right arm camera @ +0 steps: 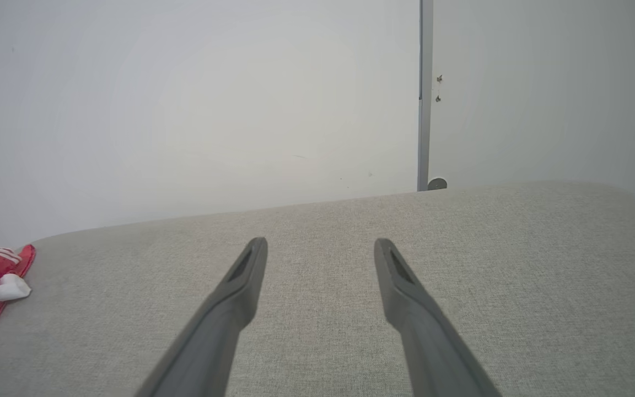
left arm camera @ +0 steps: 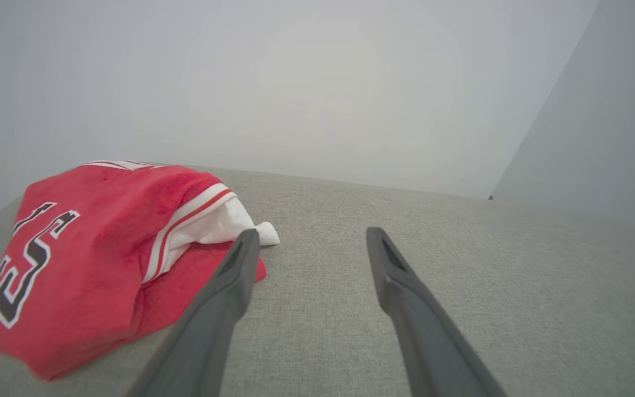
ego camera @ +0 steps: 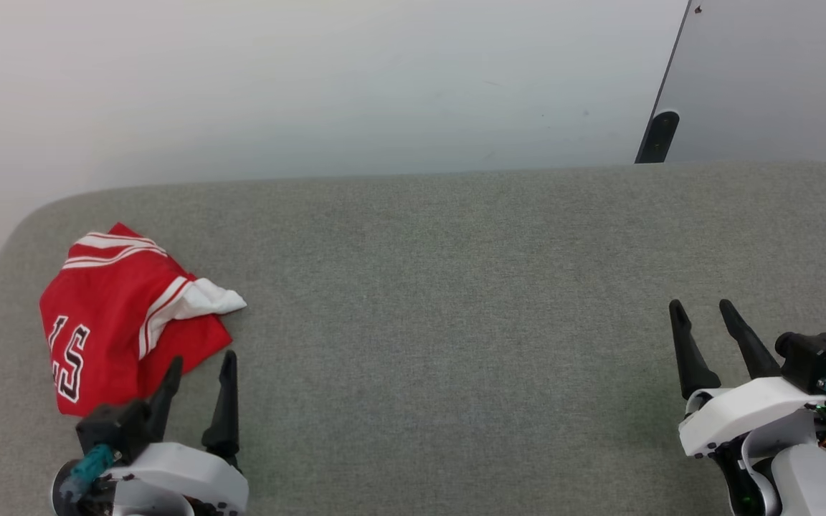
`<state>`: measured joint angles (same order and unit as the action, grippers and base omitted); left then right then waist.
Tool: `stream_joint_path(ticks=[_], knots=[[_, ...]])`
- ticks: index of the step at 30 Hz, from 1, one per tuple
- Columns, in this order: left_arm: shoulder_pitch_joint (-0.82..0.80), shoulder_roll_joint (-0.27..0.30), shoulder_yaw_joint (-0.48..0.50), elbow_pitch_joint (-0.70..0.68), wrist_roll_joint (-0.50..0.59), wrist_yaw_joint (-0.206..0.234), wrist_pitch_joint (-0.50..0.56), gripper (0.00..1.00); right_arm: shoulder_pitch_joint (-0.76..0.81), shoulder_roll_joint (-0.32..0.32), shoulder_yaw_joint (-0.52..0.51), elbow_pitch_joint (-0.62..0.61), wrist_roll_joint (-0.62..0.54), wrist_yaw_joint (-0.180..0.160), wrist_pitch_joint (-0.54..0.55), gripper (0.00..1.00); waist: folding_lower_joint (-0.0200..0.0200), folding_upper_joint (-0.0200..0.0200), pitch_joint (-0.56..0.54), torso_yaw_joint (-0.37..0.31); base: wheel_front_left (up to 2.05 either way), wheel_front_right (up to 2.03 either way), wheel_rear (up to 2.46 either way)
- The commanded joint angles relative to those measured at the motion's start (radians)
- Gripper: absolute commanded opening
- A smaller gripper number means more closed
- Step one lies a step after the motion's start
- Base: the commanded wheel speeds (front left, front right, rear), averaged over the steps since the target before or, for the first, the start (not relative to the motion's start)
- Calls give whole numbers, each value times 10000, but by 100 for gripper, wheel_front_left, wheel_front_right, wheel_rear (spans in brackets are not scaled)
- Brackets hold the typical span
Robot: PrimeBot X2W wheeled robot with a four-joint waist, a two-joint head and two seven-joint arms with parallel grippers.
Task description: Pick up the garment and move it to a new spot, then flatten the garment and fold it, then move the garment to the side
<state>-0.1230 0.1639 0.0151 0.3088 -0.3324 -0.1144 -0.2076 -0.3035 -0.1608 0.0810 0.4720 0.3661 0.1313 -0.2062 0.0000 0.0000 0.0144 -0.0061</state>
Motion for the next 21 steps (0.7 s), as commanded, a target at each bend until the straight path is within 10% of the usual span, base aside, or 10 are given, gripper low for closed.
stream_joint_path(ticks=[1, 21], knots=[[-92, 32, 4, 5, 247, -39, -77, 100, 27, -1, -53, -49, -184, -8, -94, 100, 0, 0, 6, 2, 0, 0, 0], [-158, 157, 9, 345, 1481, -141, -459, 100, 245, 93, -201, -231, -1236, -9, -476, 100, 0, 0, -69, -13, 0, 0, 0]])
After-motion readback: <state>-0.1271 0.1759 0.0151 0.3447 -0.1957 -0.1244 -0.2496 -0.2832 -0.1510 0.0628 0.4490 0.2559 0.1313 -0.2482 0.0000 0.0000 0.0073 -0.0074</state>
